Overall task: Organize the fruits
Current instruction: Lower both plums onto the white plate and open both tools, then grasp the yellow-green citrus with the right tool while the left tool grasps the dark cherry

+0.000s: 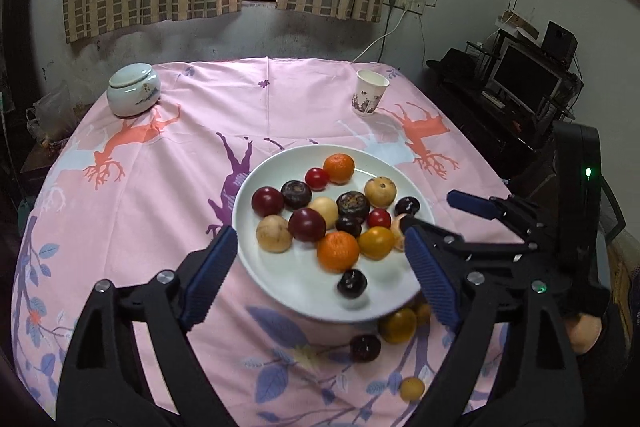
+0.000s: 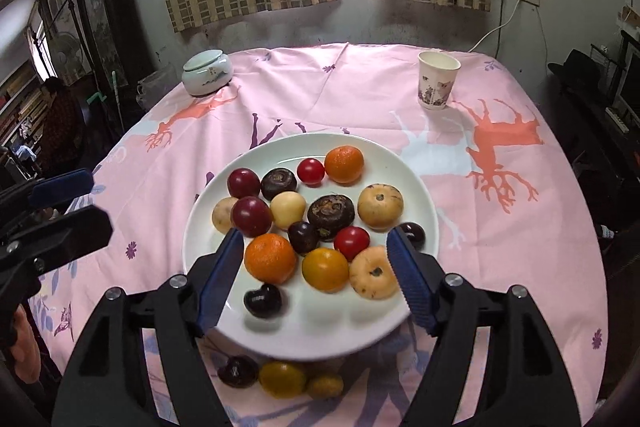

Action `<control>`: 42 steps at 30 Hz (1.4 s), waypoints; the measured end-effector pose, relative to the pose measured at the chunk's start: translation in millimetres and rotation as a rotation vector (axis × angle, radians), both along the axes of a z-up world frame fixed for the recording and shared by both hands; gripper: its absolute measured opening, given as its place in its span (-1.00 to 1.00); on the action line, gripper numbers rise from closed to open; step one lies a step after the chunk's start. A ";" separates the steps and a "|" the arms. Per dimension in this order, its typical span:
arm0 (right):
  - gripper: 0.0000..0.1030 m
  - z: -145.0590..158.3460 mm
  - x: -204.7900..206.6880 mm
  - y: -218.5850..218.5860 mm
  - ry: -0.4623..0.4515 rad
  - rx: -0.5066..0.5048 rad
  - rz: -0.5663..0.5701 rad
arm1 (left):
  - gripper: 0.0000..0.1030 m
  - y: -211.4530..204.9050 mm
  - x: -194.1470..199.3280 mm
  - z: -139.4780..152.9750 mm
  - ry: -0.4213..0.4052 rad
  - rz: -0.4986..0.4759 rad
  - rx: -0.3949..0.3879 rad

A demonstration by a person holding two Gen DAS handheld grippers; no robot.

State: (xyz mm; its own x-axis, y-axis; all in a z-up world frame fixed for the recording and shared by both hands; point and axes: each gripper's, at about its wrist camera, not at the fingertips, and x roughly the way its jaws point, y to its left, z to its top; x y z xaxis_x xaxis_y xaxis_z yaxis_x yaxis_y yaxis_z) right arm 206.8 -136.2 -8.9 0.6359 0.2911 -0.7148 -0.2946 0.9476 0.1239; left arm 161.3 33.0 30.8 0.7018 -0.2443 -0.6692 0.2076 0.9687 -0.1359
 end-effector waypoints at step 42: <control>-0.12 -80.9 -51.8 61.5 0.229 -0.397 0.167 | 0.78 44.3 -118.0 -83.5 0.084 0.116 0.011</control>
